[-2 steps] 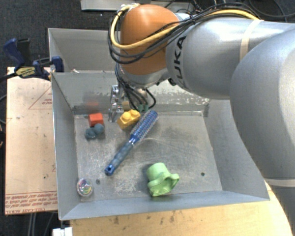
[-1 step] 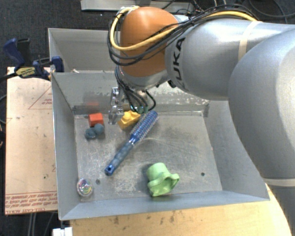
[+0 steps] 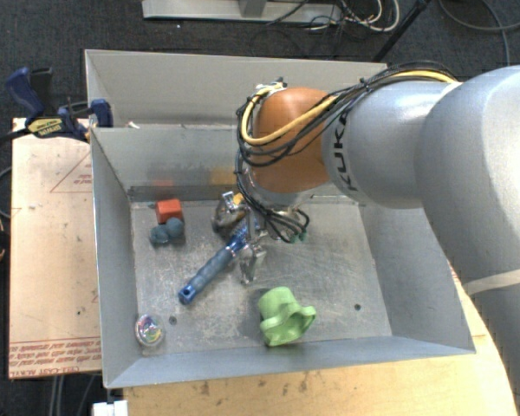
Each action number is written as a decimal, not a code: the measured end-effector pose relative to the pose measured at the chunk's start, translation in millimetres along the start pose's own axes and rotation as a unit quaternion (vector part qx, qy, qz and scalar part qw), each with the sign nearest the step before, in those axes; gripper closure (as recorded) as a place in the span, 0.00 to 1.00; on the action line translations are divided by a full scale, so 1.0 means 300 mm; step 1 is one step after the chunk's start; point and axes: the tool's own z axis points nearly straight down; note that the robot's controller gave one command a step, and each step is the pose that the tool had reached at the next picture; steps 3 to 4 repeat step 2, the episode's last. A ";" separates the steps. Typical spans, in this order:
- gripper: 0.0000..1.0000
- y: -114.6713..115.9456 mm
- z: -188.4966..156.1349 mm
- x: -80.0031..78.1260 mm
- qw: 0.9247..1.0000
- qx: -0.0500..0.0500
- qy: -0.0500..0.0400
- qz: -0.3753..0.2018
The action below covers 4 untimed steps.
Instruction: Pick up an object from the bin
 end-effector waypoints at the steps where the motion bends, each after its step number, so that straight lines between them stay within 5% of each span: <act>1: 1.00 -0.005 -0.008 -0.004 1.000 0.003 -0.002 -0.001; 2: 1.00 0.084 -0.448 -0.015 1.000 0.003 0.000 -0.001; 4: 1.00 0.084 -0.448 -0.015 1.000 0.003 0.000 -0.001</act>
Offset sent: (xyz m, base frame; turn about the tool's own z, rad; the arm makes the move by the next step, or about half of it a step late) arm 0.0000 0.0000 0.0000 0.0000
